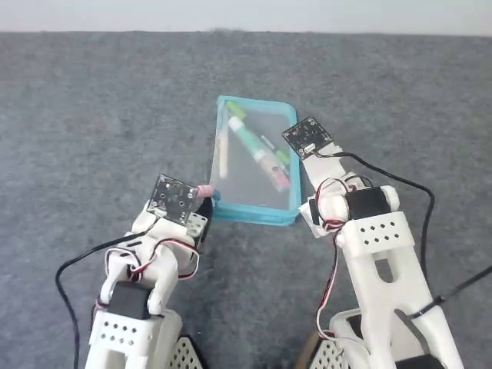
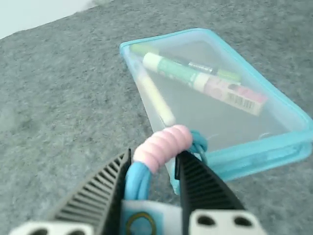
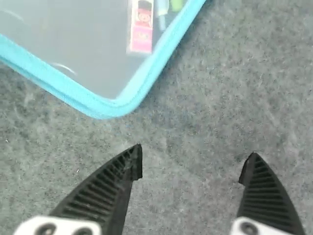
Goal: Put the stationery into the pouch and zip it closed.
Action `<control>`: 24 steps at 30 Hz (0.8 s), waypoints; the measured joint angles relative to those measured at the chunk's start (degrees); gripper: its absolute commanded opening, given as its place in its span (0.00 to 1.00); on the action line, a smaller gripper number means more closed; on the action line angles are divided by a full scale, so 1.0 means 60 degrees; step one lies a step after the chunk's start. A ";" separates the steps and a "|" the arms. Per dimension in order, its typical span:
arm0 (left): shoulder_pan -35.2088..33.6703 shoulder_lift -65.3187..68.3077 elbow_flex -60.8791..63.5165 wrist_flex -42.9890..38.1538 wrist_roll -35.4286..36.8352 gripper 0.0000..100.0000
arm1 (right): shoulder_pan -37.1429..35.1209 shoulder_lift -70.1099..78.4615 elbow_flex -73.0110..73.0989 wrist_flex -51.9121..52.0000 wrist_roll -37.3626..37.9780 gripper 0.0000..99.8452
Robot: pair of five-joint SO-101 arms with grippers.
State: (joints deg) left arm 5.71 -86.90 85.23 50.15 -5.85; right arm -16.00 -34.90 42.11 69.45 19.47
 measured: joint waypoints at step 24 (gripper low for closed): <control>0.0571 0.0000 0.0073 -0.0132 -0.0322 0.35 | -0.0015 0.0000 0.0000 0.0000 0.0000 0.31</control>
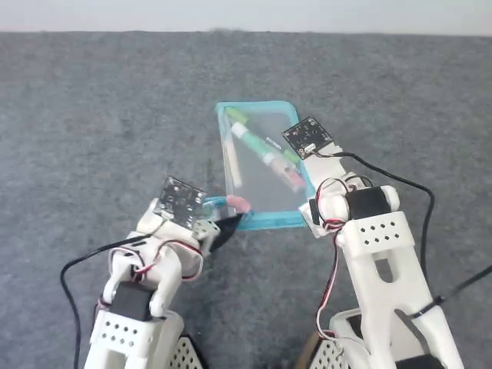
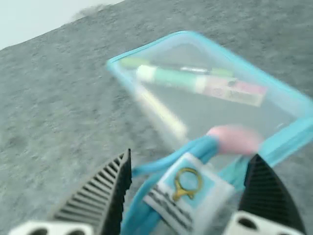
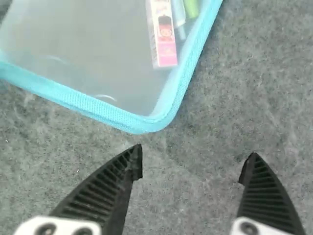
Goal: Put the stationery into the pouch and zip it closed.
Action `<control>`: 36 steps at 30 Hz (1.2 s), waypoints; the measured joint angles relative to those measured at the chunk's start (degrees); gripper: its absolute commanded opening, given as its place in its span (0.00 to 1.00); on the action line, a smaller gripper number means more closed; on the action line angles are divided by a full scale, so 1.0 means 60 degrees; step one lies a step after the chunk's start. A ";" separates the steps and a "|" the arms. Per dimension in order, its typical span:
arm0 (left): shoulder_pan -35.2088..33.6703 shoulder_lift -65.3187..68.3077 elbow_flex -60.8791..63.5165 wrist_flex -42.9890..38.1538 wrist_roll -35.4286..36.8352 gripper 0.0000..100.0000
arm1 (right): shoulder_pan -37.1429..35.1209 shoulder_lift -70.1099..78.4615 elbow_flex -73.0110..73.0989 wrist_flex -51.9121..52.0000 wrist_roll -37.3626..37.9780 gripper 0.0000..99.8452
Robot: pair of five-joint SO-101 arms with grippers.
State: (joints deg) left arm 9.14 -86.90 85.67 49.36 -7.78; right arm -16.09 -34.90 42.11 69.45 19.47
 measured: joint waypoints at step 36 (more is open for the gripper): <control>-0.2535 -0.0015 -0.0938 -0.0117 0.0190 0.02 | 0.0850 -0.5451 0.2828 -0.0674 -0.0161 0.06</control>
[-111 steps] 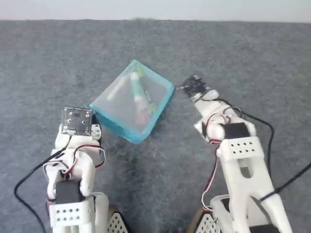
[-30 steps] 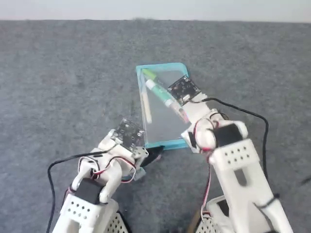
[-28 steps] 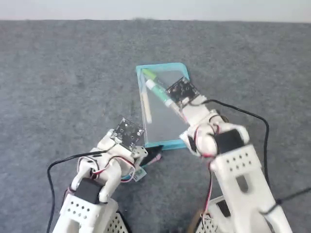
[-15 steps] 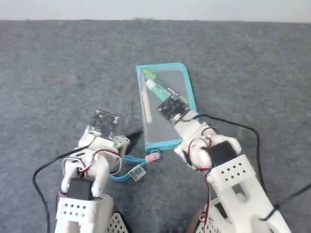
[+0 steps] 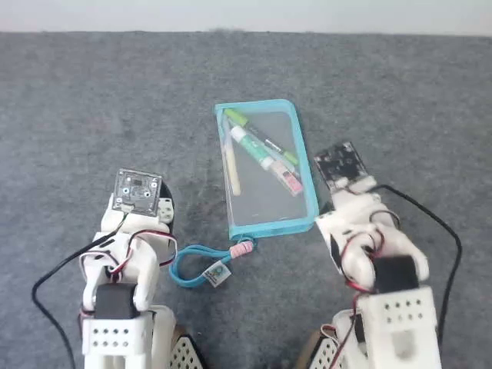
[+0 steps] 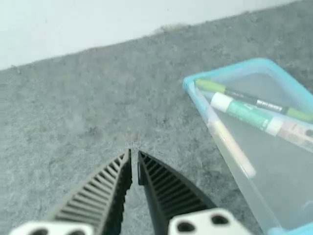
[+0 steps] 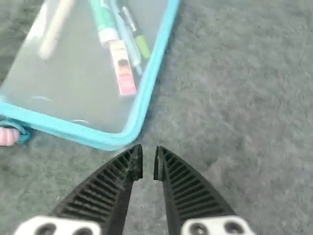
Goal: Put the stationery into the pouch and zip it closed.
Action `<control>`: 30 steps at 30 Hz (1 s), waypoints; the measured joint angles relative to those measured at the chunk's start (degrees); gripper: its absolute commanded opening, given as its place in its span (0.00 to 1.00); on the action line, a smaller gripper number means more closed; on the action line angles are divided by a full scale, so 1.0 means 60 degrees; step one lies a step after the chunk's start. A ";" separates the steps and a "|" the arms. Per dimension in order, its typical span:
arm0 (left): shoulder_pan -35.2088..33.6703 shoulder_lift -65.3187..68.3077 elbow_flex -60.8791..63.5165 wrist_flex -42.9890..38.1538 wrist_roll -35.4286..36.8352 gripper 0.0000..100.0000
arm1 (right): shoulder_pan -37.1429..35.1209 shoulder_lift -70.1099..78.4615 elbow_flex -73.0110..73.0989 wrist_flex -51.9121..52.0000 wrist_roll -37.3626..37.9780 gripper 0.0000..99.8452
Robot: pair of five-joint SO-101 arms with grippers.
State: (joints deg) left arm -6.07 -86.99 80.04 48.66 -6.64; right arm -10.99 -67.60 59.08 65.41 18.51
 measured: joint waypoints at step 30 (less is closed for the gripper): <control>-0.0044 -0.2696 0.1451 0.0674 0.1158 0.02 | 0.1919 -0.5934 0.4982 0.0777 0.0674 0.06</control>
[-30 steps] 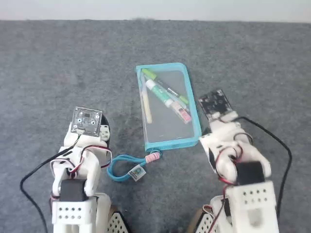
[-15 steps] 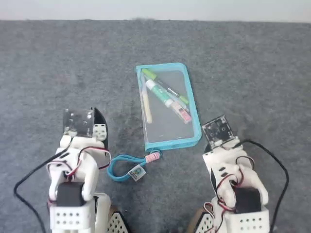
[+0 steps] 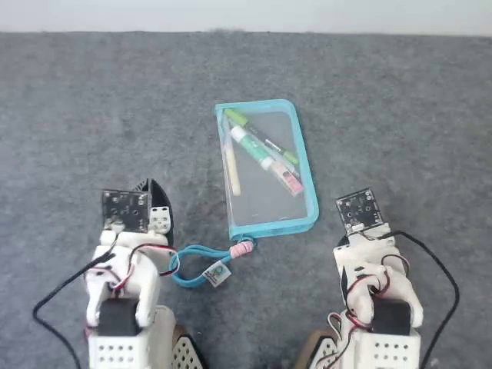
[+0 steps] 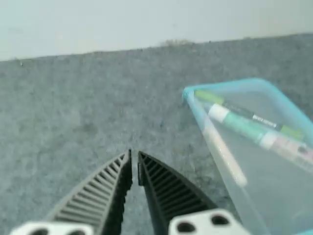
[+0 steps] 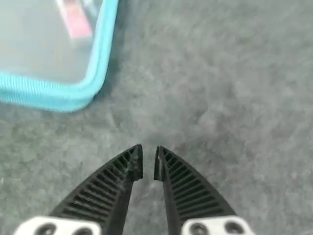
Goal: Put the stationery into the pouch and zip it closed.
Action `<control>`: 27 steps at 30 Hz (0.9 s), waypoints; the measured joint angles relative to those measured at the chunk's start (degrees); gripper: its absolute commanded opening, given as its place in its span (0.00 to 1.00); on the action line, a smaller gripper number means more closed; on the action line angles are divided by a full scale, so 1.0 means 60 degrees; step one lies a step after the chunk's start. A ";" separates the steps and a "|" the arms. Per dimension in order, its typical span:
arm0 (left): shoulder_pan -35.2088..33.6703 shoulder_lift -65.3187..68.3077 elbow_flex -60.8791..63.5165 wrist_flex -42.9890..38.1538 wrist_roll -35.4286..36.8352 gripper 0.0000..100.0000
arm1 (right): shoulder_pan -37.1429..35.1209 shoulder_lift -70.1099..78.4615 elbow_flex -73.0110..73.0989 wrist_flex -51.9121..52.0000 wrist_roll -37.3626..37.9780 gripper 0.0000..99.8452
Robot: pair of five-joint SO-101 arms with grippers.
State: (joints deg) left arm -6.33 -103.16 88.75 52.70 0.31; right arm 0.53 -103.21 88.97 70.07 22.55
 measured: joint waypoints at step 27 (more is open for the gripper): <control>-0.0044 0.0015 0.1363 0.3179 0.0015 0.02 | 0.0073 0.0044 0.1055 0.0484 0.0000 0.06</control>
State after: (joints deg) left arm -6.59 -103.08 96.92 71.78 0.40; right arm 0.97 -102.95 95.30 72.97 22.55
